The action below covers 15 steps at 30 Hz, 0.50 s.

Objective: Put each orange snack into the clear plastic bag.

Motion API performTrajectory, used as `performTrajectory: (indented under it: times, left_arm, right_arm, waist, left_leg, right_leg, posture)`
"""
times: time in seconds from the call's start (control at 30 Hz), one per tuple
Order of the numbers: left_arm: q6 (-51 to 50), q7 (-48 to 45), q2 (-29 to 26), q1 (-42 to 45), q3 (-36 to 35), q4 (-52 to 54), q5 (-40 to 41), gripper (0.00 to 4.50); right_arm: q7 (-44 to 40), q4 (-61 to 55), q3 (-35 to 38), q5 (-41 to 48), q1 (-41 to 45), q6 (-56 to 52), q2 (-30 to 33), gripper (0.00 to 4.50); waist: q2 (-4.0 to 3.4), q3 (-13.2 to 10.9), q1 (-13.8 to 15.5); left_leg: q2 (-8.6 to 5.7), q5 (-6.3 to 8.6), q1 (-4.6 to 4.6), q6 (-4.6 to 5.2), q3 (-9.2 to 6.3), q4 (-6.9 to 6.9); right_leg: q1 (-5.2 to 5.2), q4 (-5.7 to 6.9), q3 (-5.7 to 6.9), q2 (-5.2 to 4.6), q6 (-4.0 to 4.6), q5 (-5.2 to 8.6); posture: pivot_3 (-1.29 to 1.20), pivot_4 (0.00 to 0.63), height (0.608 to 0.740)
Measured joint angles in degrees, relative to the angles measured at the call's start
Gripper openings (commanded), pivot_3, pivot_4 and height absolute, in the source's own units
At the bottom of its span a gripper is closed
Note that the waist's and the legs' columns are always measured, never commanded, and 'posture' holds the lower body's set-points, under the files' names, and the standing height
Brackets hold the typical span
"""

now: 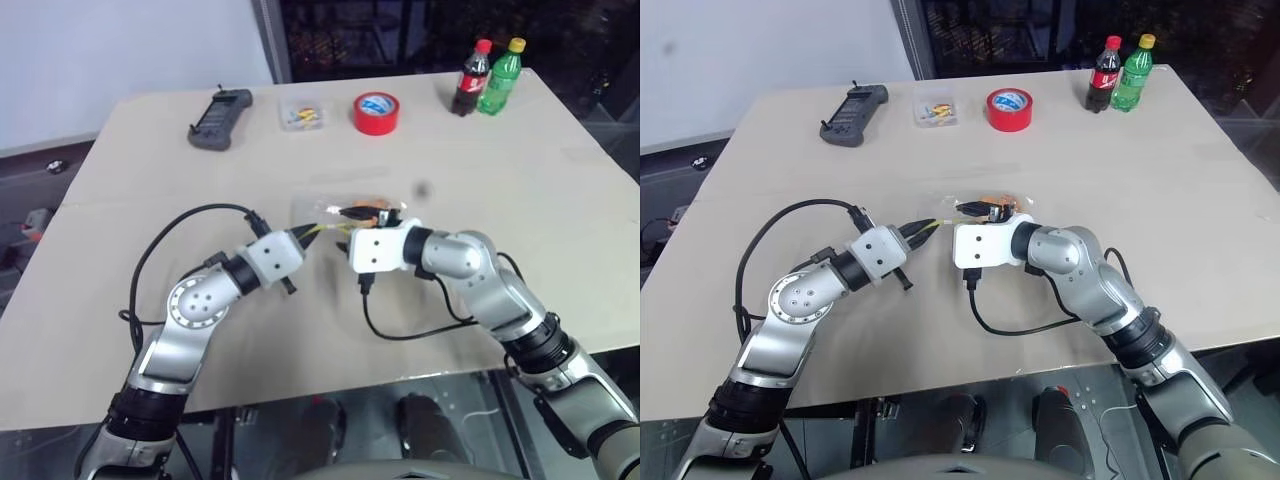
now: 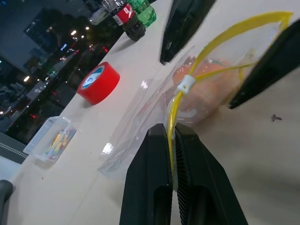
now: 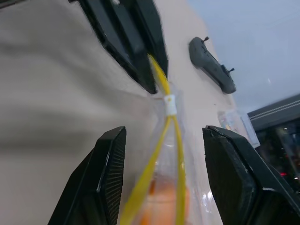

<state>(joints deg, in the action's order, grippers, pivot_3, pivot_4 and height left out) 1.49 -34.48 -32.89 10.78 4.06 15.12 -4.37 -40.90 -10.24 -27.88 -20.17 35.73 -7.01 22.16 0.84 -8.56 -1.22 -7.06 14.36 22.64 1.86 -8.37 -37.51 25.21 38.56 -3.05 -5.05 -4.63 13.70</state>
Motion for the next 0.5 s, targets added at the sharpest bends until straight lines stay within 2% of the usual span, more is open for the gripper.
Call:
performTrajectory:
  times: [0.03, 0.13, 0.43, 0.5]
  left_arm:
    - [0.0, 0.0, 0.0, 0.0, 0.0, 0.0, 0.0, 0.00]
    - [-0.1, 0.4, 0.1, -0.1, 0.0, 0.0, 0.0, 0.00]
    - [-0.8, 0.5, 0.1, -0.3, 0.0, 0.1, 0.0, 0.00]
    - [-0.9, 0.5, 0.1, -0.3, 0.0, 0.1, 0.0, 0.00]
  right_arm:
    - [0.0, 0.2, -0.2, -0.3, 0.1, 0.5, -0.3, 2.64]
    - [0.1, 0.8, -0.5, -1.0, 0.7, 1.5, -1.3, 1.78]
    - [0.3, 1.7, -0.5, -2.1, 1.0, 3.5, -2.4, 1.78]
    - [0.3, 1.8, -0.5, -2.1, 0.9, 3.5, -2.5, 1.23]
  waist:
    - [0.00, 0.0, 0.0]
    - [0.00, 0.0, 0.0]
    - [0.00, 0.0, 0.1]
    - [0.00, 0.0, 0.1]
  left_leg:
    - [0.00, 0.00, 0.00, 0.00, 0.00, 0.00]
    - [-0.01, 0.00, 0.00, 0.00, 0.01, 0.00]
    - [-0.01, 0.00, 0.00, 0.00, 0.00, 0.00]
    - [-0.01, 0.00, 0.00, 0.00, 0.00, 0.01]
  right_leg:
    - [0.01, 0.00, 0.00, 0.00, 0.00, 0.00]
    - [-0.01, -0.01, 0.00, -0.01, 0.00, 0.00]
    - [-0.01, -0.02, 0.00, 0.00, 0.00, 0.00]
    - [-0.01, -0.03, 0.00, 0.00, 0.00, 0.00]
  posture:
    - [0.00, 0.150, 0.740]
    - [0.00, 0.150, 0.740]
    - [0.00, 0.150, 0.740]
    - [0.00, 0.150, 0.740]
